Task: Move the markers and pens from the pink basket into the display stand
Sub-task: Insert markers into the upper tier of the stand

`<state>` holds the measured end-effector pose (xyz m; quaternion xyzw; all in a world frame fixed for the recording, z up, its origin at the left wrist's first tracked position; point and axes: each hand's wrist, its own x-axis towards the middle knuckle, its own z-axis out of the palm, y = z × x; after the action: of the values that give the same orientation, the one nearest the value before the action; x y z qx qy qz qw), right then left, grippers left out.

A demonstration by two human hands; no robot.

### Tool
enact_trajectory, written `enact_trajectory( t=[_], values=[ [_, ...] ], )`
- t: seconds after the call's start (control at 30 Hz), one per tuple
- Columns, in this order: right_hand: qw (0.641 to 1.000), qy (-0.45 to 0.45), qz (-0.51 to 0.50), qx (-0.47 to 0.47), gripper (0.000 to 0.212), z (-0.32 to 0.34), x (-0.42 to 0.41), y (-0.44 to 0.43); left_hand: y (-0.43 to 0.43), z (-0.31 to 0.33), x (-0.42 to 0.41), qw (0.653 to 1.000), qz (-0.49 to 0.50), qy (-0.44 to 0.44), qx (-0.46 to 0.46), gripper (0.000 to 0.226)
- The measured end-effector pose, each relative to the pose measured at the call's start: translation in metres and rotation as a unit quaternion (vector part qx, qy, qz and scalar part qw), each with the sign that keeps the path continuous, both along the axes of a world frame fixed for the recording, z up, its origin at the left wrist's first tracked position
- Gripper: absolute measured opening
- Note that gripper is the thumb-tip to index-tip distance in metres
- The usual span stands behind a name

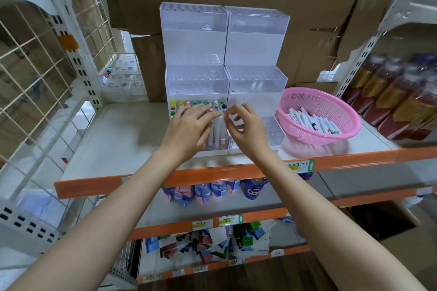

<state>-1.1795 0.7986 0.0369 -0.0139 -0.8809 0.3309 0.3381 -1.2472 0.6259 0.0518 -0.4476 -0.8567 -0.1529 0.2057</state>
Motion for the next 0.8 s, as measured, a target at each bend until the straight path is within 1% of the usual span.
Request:
enact_trajectory(
  t=[0.1, 0.3, 0.5, 0.63, 0.7, 0.8],
  values=[
    [1.000, -0.002, 0.000, 0.011, 0.015, 0.001, 0.002, 0.001, 0.002, 0.003, 0.000, 1.000, 0.001, -0.006, 0.004, 0.045],
    [0.999, 0.011, 0.009, 0.043, 0.006, 0.006, 0.004, 0.004, 0.008, 0.007, 0.001, 1.000, 0.008, -0.004, 0.000, 0.043],
    [0.998, -0.007, 0.027, 0.054, 0.008, 0.020, 0.005, 0.016, 0.021, 0.015, 0.002, 1.000, 0.002, -0.003, 0.014, 0.041],
    [0.994, -0.034, 0.016, 0.104, 0.017, 0.026, 0.011, 0.044, 0.046, 0.027, 0.005, 1.000, -0.015, -0.006, 0.012, 0.044],
    [0.988, -0.052, -0.005, 0.145, 0.024, 0.027, 0.017, 0.064, 0.066, 0.031, 0.008, 0.999, -0.033, -0.002, 0.009, 0.043],
    [0.981, -0.085, -0.044, 0.167, 0.034, 0.025, 0.029, 0.097, 0.101, 0.034, 0.016, 0.998, -0.064, -0.006, 0.010, 0.043]
  ],
)
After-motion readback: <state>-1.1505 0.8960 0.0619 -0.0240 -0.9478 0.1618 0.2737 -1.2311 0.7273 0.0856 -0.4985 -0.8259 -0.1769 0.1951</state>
